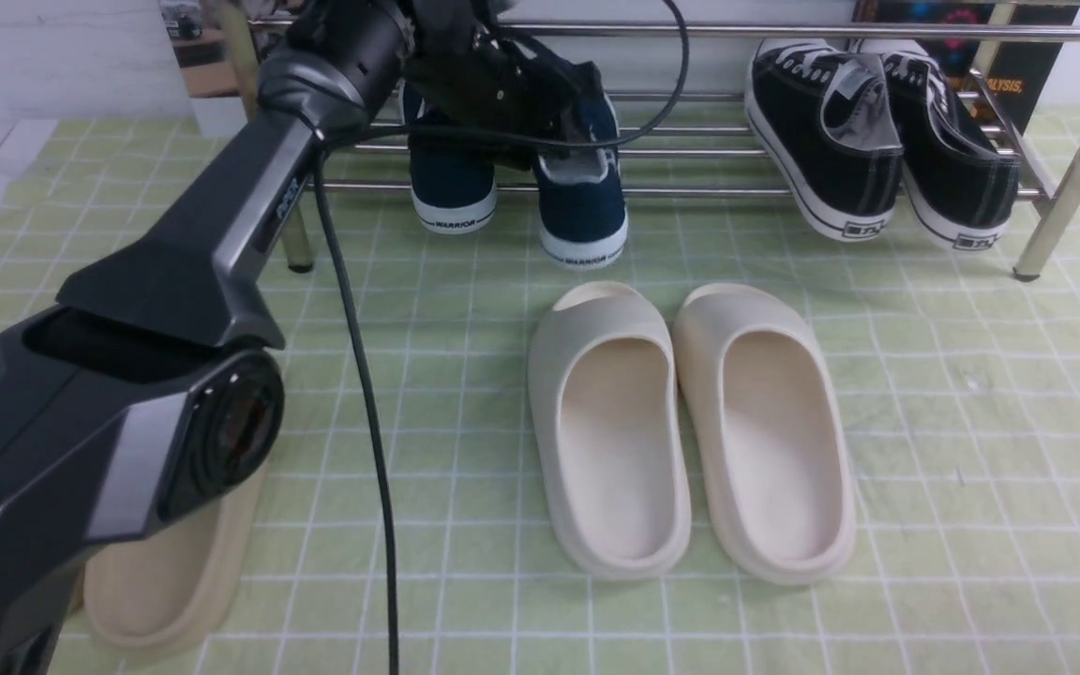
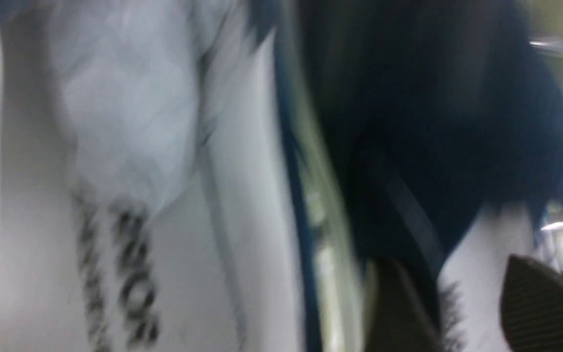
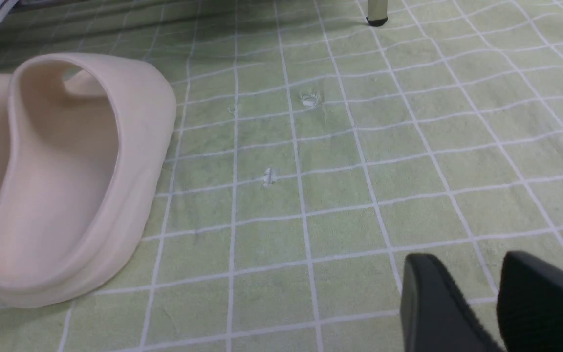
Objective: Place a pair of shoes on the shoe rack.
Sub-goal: Use the left arm to put a shoe into the shoe rack
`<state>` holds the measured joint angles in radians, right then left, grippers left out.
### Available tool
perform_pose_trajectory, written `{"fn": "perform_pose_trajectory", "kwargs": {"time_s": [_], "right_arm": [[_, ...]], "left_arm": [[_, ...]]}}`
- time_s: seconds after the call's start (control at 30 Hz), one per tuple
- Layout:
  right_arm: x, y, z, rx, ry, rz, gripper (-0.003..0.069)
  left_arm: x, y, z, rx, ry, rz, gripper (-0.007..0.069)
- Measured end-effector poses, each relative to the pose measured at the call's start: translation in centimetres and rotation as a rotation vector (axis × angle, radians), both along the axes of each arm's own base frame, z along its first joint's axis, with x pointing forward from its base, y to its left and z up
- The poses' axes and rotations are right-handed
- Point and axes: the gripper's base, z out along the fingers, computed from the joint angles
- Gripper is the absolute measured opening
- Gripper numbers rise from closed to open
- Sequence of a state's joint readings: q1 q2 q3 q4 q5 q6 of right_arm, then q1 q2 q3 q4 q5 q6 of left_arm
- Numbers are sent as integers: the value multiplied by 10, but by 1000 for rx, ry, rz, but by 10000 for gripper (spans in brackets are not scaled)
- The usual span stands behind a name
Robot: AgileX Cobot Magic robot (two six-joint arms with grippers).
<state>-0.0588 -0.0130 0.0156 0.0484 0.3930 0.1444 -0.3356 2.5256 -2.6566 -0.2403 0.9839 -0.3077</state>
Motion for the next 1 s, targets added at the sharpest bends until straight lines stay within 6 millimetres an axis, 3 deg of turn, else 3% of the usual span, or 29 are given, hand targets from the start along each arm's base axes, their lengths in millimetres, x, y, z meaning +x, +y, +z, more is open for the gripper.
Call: {"fn": "perform_pose_trajectory", "kwargs": {"time_s": [0.13, 0.33, 0.5, 0.57, 0.63, 0.9, 1.0], "right_arm": [[0, 0, 0, 0, 0, 0, 239], [0, 0, 0, 0, 0, 0, 239], [0, 0, 0, 0, 0, 0, 239], [0, 0, 0, 0, 0, 0, 239], [0, 0, 0, 0, 0, 0, 239], [0, 0, 0, 0, 0, 0, 239], [0, 0, 0, 0, 0, 0, 239]], "left_arm": [[-1, 1, 8, -2, -26, -1, 379], [-18, 6, 42, 34, -36, -50, 290], [-48, 14, 76, 113, 18, -154, 43], [-50, 14, 78, 110, 22, -166, -6], [-54, 10, 74, 103, 53, -196, -13], [-78, -40, 5, 194, 252, -387, -13], [-85, -51, -5, 232, 267, -430, -13]]}}
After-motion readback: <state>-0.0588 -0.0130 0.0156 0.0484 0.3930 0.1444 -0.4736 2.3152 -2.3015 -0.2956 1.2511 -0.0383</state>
